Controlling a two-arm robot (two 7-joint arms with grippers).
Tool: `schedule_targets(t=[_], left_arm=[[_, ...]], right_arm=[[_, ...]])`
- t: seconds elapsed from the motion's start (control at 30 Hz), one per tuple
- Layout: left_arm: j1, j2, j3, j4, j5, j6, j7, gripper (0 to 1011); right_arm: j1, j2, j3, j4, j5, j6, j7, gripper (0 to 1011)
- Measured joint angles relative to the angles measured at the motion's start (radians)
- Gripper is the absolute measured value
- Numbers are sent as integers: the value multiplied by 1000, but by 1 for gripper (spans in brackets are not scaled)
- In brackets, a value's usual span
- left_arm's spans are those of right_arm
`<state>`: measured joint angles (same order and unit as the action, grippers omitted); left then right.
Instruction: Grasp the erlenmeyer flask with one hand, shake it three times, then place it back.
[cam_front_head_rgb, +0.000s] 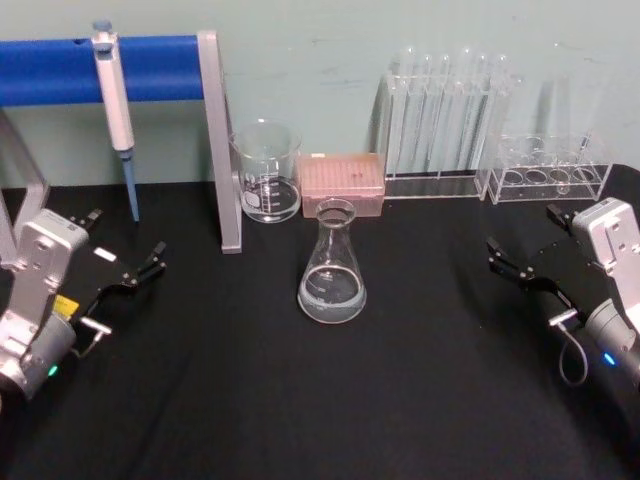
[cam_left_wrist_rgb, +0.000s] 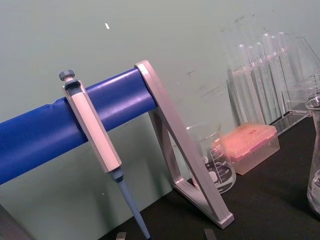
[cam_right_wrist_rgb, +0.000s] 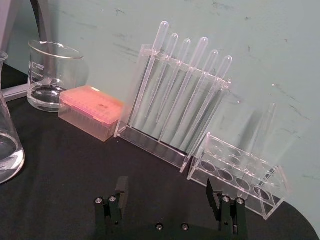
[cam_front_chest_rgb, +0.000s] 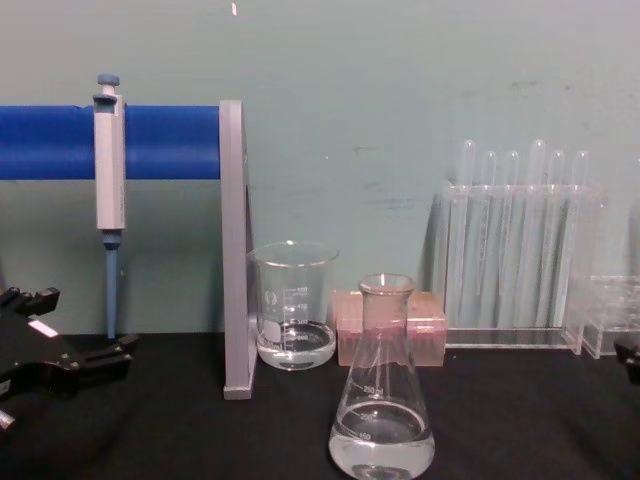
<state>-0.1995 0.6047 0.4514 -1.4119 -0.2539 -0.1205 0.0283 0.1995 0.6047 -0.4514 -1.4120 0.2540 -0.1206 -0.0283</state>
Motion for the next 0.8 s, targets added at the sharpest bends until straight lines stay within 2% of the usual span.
schedule_targets(t=[0.57,0.67,0.8], left_arm=[[0,0,0,0,0,0,0,1001],[0,0,0,0,0,0,0,1001],[0,0,0,0,0,0,0,1001]], right_arm=[[0,0,0,0,0,0,0,1000],[-4,-1,11,-7,9,3,16,1000],[-19,-1,31,-35,57,20,77,1000]])
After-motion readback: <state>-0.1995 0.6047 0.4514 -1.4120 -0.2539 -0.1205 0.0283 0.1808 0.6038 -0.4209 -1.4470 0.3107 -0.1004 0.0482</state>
